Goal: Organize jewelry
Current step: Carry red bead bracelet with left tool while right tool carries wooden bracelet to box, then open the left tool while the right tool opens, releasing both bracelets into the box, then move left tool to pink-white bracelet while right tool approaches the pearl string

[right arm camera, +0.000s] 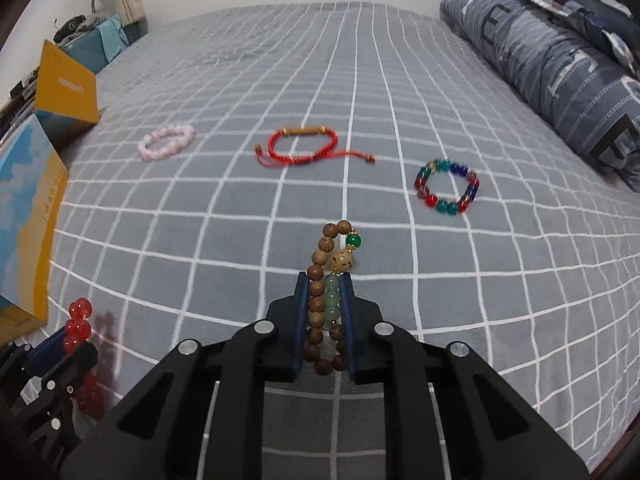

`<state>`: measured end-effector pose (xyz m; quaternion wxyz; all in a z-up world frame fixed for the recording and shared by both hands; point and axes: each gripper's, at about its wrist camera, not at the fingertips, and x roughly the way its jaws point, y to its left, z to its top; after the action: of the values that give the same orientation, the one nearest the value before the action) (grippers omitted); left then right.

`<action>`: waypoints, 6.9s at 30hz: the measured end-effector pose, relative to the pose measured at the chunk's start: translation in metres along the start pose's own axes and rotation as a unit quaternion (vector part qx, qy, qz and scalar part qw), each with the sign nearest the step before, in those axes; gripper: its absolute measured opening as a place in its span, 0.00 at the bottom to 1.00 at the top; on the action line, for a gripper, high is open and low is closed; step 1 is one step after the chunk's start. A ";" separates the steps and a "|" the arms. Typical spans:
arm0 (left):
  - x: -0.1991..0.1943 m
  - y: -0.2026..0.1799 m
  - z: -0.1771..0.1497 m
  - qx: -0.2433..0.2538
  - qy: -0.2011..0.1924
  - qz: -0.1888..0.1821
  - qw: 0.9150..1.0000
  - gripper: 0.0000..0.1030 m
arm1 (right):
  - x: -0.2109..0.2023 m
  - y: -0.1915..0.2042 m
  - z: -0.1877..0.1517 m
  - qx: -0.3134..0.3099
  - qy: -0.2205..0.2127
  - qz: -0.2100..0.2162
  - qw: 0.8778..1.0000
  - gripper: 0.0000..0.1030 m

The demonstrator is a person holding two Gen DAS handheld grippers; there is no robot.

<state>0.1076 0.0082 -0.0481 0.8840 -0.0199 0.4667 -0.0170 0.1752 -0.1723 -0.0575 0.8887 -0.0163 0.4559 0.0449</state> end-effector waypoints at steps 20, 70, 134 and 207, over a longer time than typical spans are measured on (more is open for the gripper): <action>-0.048 0.023 0.036 -0.007 -0.029 0.028 0.999 0.09 | -0.071 0.027 0.026 -0.010 -0.055 0.009 0.998 0.14; -0.017 0.015 0.017 -0.032 -0.007 0.010 0.999 0.12 | -0.057 0.005 0.002 0.014 -0.028 0.016 0.999 0.14; -0.131 0.316 -0.023 -0.241 0.002 0.158 0.958 0.41 | -0.078 0.362 0.011 -0.184 0.018 0.150 0.971 0.64; 0.157 0.026 0.161 -0.062 0.003 0.098 0.993 0.95 | -0.037 -0.046 -0.127 0.063 -0.028 -0.002 0.998 0.93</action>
<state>0.3298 0.0293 -0.0881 0.8772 -0.0282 0.4690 0.0989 0.0555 -0.2297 -0.1015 0.9005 0.0396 0.4329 0.0149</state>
